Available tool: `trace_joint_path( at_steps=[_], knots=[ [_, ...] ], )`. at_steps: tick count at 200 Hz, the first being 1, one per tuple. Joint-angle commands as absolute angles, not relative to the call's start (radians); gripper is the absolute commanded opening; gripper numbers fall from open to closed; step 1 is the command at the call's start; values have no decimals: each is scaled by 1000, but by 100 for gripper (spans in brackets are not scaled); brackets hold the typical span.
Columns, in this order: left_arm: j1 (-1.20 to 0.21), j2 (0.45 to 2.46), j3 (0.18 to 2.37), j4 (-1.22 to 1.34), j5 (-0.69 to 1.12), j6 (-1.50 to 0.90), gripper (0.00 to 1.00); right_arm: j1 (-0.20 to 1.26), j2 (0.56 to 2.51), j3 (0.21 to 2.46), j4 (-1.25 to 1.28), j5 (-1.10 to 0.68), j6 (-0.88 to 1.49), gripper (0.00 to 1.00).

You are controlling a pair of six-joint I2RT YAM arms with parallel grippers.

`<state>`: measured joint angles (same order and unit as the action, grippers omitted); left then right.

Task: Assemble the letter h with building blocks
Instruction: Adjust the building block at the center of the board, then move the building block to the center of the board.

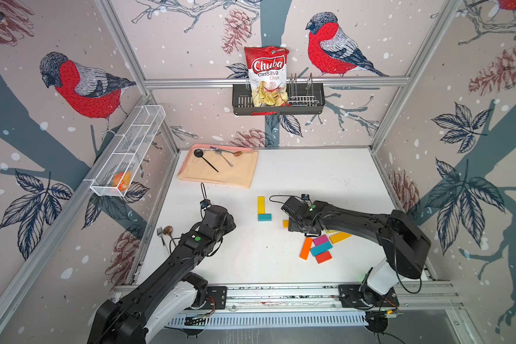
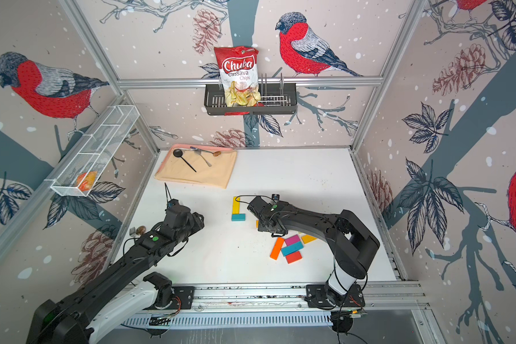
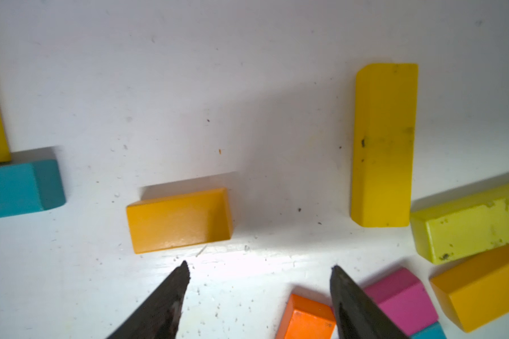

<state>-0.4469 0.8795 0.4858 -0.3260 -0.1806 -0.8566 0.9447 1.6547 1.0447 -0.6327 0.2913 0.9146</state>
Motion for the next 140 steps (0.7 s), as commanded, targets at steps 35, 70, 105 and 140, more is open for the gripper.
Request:
trace_joint_path(
  at_steps=[35, 70, 105, 140],
  knots=[
    [-443, 867, 491, -331, -199, -835, 59, 920, 1724, 1071, -542, 228, 775, 90],
    [-443, 852, 485, -337, -207, -835, 59, 903, 1734, 1060, -492, 163, 732, 89],
    [-443, 859, 479, -330, -202, -841, 59, 917, 1782, 1092, -484, 149, 729, 87],
    [-443, 855, 481, -335, -209, -833, 59, 916, 1819, 1114, -507, 174, 761, 82]
  ],
)
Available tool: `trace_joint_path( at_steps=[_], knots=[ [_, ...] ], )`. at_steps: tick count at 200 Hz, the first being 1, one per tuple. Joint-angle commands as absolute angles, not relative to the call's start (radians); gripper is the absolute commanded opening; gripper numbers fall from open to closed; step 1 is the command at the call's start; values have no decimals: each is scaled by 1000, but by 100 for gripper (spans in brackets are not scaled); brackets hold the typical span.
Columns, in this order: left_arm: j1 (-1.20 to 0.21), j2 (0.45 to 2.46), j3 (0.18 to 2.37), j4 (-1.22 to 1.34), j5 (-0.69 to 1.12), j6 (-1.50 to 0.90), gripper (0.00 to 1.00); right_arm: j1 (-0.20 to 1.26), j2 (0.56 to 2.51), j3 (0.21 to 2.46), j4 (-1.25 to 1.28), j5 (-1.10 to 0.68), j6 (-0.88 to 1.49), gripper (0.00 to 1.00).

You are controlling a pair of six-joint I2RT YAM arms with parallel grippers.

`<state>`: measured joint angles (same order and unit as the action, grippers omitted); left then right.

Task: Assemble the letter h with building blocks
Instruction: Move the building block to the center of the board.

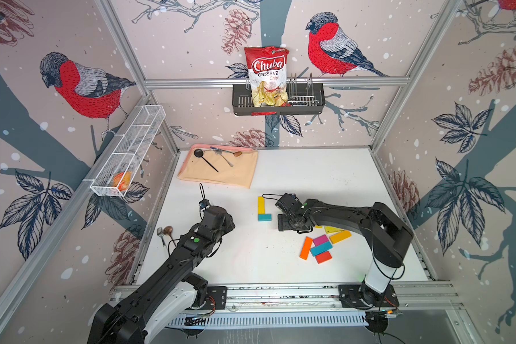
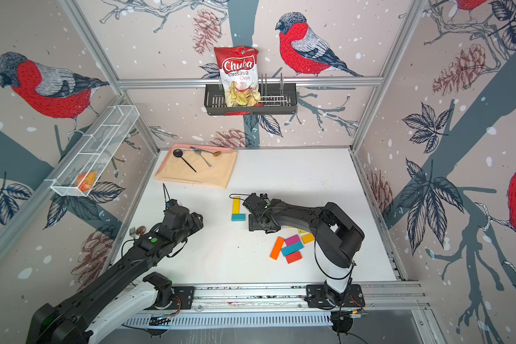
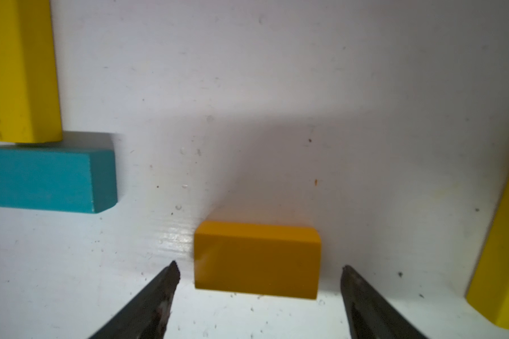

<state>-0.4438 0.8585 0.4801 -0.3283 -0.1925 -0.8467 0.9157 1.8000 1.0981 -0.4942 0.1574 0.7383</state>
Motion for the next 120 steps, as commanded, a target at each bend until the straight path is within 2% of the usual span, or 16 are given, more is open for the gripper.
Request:
trace_joint_path(
  at_steps=[1, 14, 48, 73, 120],
  knots=[
    [-443, 856, 481, -335, -209, -833, 59, 915, 1820, 1114, -509, 175, 762, 82],
    [-443, 855, 480, -336, -210, -833, 59, 910, 1831, 1118, -519, 185, 771, 77],
    [-443, 858, 473, -328, -208, -834, 59, 893, 1839, 1133, -511, 184, 767, 55],
    [-443, 858, 468, -323, -207, -835, 59, 882, 1861, 1192, -515, 178, 747, 49],
    [-443, 851, 464, -330, -213, -833, 59, 887, 1925, 1283, -527, 163, 729, 47]
  ],
)
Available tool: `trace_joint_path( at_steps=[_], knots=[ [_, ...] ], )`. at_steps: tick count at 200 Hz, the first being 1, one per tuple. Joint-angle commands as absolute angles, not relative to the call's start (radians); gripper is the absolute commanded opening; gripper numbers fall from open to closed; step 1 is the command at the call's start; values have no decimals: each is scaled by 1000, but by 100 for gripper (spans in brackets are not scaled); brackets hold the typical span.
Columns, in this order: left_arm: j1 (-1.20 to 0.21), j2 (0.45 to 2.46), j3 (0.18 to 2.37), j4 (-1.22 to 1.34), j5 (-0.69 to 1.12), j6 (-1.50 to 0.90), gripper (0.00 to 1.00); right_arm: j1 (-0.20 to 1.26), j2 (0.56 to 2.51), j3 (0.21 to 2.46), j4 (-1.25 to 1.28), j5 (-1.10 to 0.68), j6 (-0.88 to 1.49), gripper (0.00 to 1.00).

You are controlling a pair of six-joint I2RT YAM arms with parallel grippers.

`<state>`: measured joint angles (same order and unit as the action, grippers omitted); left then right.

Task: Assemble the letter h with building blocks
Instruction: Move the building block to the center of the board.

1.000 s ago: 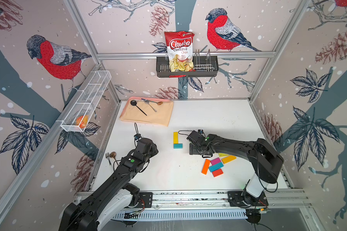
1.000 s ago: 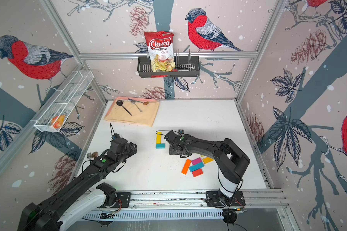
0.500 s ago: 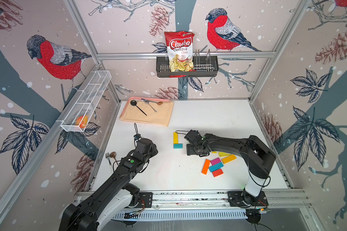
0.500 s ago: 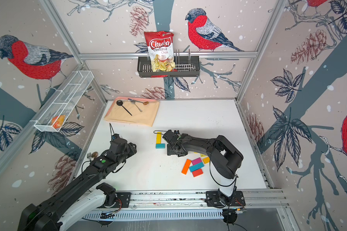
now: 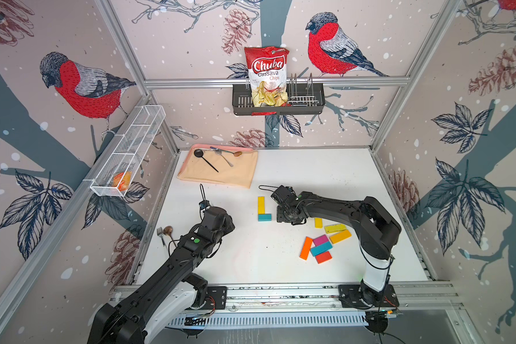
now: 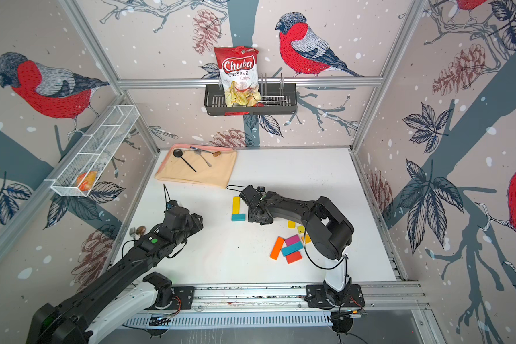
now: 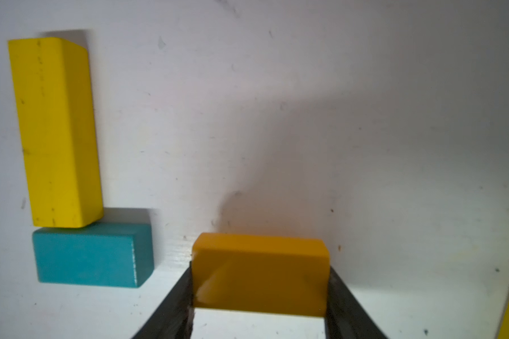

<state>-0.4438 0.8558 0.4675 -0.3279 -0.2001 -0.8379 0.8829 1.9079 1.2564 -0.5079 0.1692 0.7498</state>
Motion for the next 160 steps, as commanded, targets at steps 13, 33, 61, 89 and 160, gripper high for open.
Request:
trace_joint_path(
  at_steps=[13, 33, 61, 89, 160],
  knots=[
    [-443, 849, 462, -331, -215, -833, 59, 894, 1932, 1289, -525, 160, 729, 47],
    [-443, 851, 460, -327, -212, -833, 59, 902, 1947, 1299, -523, 151, 729, 47],
    [-443, 863, 468, -322, -211, -834, 59, 905, 1961, 1314, -538, 156, 734, 54],
    [-443, 867, 474, -322, -209, -831, 59, 890, 1929, 1303, -550, 179, 759, 76],
    [-443, 881, 482, -311, -206, -828, 58, 847, 1868, 1288, -509, 130, 779, 83]
  ],
)
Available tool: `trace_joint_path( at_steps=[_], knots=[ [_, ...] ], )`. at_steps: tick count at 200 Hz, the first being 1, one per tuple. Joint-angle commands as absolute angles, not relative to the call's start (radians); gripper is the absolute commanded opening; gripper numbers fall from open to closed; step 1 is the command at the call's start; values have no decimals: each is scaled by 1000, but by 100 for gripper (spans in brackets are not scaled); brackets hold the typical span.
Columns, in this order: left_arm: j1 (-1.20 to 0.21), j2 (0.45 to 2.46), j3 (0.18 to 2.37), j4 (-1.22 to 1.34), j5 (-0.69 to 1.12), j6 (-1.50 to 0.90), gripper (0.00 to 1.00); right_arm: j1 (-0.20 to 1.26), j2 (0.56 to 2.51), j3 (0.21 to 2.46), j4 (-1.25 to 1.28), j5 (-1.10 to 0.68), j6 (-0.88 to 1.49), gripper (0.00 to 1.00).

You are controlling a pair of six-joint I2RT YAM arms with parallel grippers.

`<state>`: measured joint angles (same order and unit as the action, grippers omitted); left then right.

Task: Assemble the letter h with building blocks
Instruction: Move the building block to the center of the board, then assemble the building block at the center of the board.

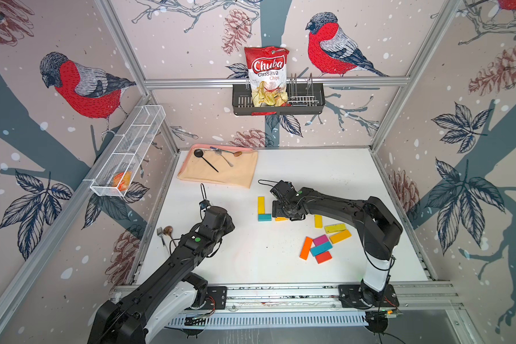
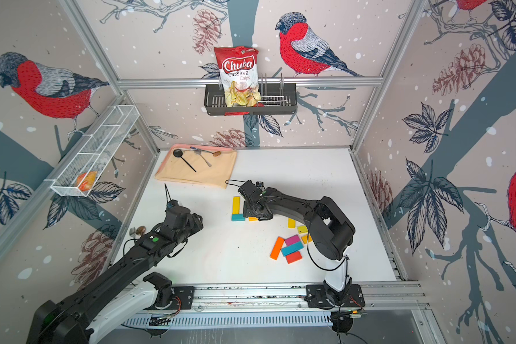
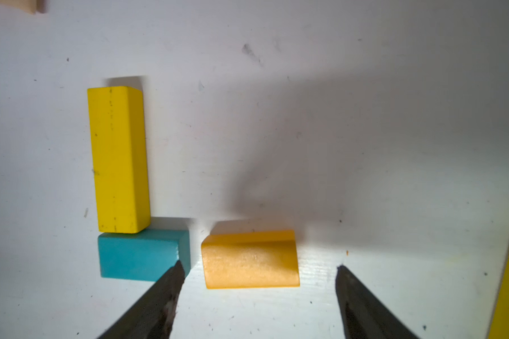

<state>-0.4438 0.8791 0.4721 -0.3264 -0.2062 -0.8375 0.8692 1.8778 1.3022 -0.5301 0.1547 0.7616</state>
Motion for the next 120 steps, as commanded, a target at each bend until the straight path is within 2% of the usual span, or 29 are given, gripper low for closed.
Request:
trace_joint_path(
  at_steps=[1, 56, 120],
  knots=[
    [-443, 881, 483, -311, -206, -828, 58, 845, 1868, 1287, -506, 129, 779, 83],
    [-443, 891, 486, -307, -200, -824, 58, 830, 1868, 1231, -404, 19, 787, 83],
    [-443, 897, 489, -304, -193, -810, 58, 834, 1884, 1219, -383, 7, 803, 83]
  ],
)
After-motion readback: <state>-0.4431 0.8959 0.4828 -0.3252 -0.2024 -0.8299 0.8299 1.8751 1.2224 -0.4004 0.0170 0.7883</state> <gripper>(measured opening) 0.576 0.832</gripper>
